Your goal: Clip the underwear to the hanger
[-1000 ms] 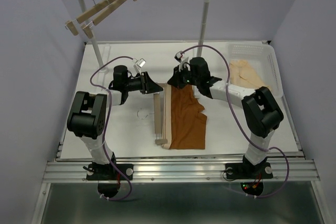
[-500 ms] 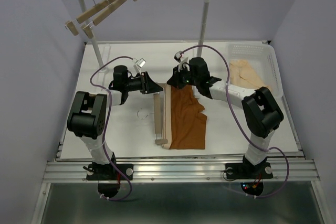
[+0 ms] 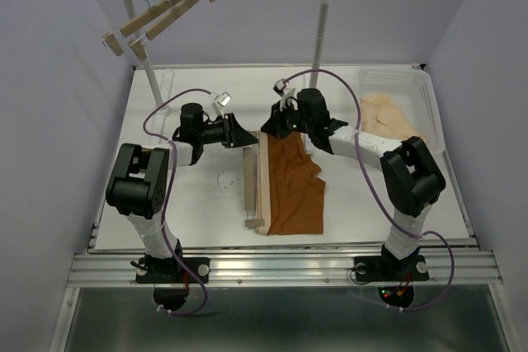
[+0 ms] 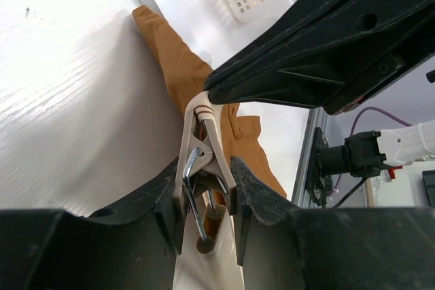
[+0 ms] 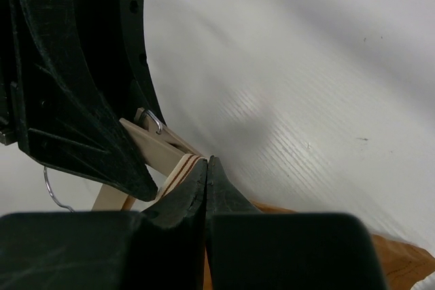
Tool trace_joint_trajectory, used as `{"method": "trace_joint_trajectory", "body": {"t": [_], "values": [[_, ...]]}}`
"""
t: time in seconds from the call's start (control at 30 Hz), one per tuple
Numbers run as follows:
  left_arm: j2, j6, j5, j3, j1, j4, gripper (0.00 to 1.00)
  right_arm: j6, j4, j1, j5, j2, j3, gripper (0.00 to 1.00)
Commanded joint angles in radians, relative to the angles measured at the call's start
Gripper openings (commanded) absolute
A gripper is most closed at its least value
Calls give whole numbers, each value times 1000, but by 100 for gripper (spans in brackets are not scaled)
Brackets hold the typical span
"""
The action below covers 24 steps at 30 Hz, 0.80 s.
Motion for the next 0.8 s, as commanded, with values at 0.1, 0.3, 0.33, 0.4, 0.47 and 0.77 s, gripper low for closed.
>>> {"method": "trace_joint_trajectory", "body": {"t": [0.1,0.3,0.33,0.4,0.47,0.77], "values": [[-35,94,-8,15,-28,-64,0,36,110,7,-25,-50,69,1],[-66,102,2,14,-38,-64,0,50,107,7,-36,-36,80,1],[-67,99,3,14,-37,-64,0,52,107,7,-34,-36,80,1],[-64,89,12,17,-38,-64,0,52,107,7,-31,-38,77,1],[-63,85,18,18,-38,-64,20,52,109,7,-25,-38,75,1],[-81,54,14,18,-34,-63,99,44,72,7,29,-47,60,1]]}}
